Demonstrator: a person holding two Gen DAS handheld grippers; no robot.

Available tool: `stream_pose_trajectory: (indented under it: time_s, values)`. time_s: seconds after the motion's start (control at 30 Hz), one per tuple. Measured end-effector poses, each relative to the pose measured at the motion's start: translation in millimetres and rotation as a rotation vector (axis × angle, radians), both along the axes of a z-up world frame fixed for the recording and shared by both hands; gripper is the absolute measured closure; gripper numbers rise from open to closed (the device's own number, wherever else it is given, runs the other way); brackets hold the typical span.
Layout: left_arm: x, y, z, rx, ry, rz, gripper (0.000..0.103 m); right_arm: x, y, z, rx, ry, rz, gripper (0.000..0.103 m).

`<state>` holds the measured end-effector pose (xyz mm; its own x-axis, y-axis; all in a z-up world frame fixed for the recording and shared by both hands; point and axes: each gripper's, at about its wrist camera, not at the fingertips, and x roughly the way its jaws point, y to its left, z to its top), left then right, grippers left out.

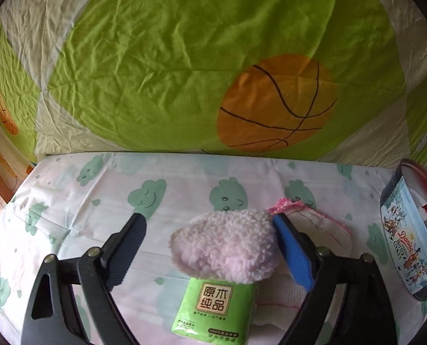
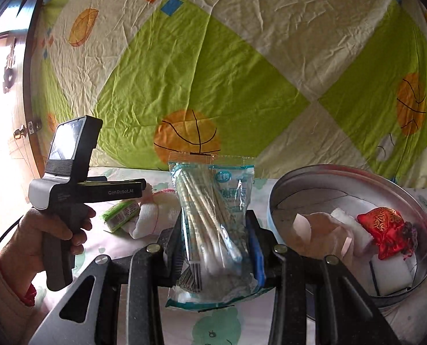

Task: Organize soft objects
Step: 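Grasp the cotton swab bag with the right tool while the left tool grasps the pink fuzzy sock, then carry the swab bag with the right tool while the left tool carries the sock over the tin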

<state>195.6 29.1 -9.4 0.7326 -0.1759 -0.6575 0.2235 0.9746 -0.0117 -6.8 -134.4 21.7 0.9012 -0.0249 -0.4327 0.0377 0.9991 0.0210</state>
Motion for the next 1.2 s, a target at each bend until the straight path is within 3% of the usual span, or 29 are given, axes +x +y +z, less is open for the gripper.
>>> stream_pose_trajectory:
  time_s: [0.1, 0.17, 0.23, 0.3, 0.57, 0.7, 0.97, 1.2]
  values:
    - [3.1, 0.8, -6.0, -0.027, 0.035, -0.032, 0.043, 0.6, 1.9, -2.5, 0.001, 0.013, 0.006, 0.063]
    - [2.1, 4.3, -5.3, -0.050, 0.032, -0.031, 0.047, 2.2, 4.1, -4.5, -0.003, 0.023, 0.008, 0.063]
    - [0.3, 10.2, -3.7, -0.083, 0.021, -0.035, 0.059, 2.8, 5.3, -6.0, -0.005, 0.028, 0.010, 0.063]
    - [-5.6, 15.7, 0.8, -0.109, -0.015, -0.029, 0.063, 2.0, 5.9, -5.9, -0.006, 0.025, 0.011, 0.063]
    - [-43.6, 37.6, 28.3, -0.206, -0.183, 0.091, 0.063, -6.0, 1.2, 1.9, -0.007, -0.040, -0.018, 0.063]
    - [-68.0, 31.8, 36.7, -0.249, -0.240, 0.067, 0.063, -10.3, -4.5, 7.8, 0.016, -0.068, -0.036, 0.063]
    - [-118.1, -15.3, 45.3, -0.169, -0.340, -0.018, 0.063, -16.6, -5.6, 14.0, 0.014, -0.094, -0.045, 0.063]
    - [-141.0, -30.3, 46.4, -0.181, -0.344, -0.021, 0.063, -26.6, -4.0, 22.8, -0.017, -0.146, -0.060, 0.063]
